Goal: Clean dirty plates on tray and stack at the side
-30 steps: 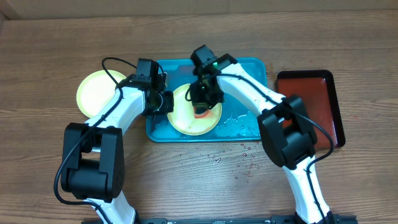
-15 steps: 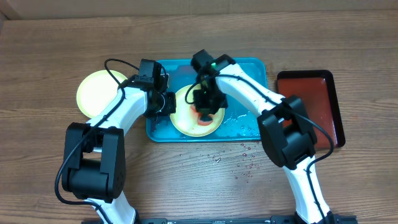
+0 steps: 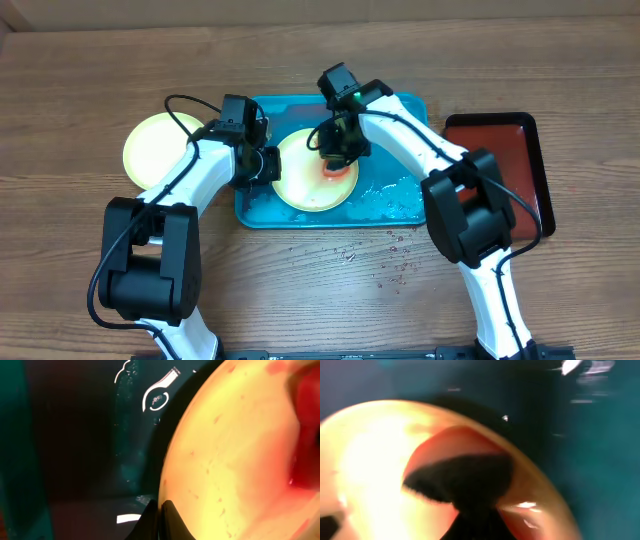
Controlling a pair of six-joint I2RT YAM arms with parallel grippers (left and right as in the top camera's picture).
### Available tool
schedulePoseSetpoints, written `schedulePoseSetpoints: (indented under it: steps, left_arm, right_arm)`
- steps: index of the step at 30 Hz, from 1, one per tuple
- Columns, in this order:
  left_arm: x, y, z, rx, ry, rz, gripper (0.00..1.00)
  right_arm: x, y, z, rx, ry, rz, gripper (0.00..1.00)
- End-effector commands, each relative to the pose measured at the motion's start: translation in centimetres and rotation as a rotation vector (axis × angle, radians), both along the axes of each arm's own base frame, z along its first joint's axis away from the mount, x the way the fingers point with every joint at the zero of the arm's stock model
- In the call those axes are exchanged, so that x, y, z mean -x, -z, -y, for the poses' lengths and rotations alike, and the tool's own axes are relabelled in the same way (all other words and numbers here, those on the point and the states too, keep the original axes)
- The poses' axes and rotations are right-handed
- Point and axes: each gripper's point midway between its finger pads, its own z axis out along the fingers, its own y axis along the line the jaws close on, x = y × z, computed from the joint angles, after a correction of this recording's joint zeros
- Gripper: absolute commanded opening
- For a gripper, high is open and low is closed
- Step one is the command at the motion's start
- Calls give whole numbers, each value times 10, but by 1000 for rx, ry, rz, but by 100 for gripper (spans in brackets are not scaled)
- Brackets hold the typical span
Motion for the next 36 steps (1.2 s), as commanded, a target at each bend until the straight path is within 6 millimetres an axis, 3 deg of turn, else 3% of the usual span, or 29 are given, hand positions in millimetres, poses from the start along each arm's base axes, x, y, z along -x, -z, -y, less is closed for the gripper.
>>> schedulePoseSetpoints:
  steps: [1, 8, 14, 16, 18, 28, 32, 36]
  left_arm:
    - [-3, 0, 2, 6, 0, -1, 4]
    - [-2, 0, 2, 5, 0, -7, 4]
    - [0, 0, 2, 4, 0, -14, 4]
    - [0, 1, 2, 4, 0, -15, 4]
    - [0, 1, 2, 4, 0, -15, 4]
    - [0, 1, 2, 4, 0, -16, 4]
    - [1, 1, 2, 3, 0, -18, 4]
    - [1, 1, 2, 3, 0, -17, 4]
  right_arm:
    - [32, 26, -39, -91, -65, -119, 5]
    - [59, 10, -64, -174, -124, -211, 5]
    - [62, 6, -42, -131, -154, -248, 4]
    - [56, 10, -22, -61, -126, -242, 4]
    - [49, 17, 9, 64, -88, -228, 4]
    - [15, 8, 60, 310, 4, -97, 4]
    - [1, 5, 64, 367, 51, -20, 4]
    - [-11, 4, 45, 320, 43, 46, 4]
